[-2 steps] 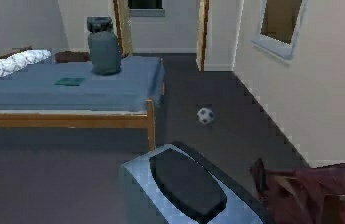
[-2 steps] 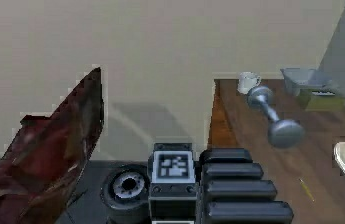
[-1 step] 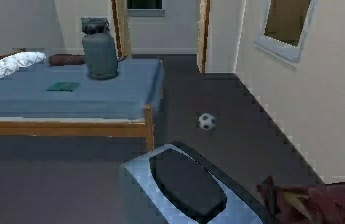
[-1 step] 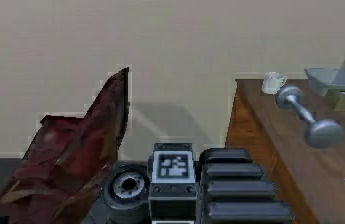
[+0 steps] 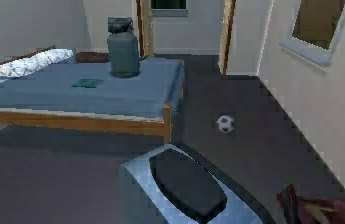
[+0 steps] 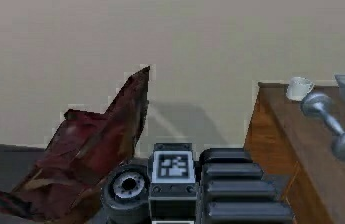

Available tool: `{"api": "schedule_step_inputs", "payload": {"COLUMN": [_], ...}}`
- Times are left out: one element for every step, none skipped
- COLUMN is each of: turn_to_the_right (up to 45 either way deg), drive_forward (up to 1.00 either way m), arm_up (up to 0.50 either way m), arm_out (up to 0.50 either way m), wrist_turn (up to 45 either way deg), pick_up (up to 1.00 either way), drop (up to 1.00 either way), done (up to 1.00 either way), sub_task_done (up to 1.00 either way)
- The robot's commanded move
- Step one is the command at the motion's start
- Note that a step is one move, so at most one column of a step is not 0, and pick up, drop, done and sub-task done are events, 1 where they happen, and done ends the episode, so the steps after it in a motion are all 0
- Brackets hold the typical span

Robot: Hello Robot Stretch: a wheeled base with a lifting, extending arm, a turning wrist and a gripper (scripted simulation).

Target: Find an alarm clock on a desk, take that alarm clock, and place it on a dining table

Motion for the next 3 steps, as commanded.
{"api": "schedule_step_inputs", "payload": {"turn_to_the_right": [0.0,45.0,0.0], "drive_forward": [0.9,0.0,0.4], "arm_up": [0.0,0.0,0.0], "arm_out": [0.0,0.0,0.0], "wrist_turn": [0.0,0.0,0.0], "pick_up": [0.0,0.0,0.0], "drop": [0.0,0.0,0.0], "done": [0.0,0.0,0.0], "sub_task_done": [0.0,0.0,0.0]}}
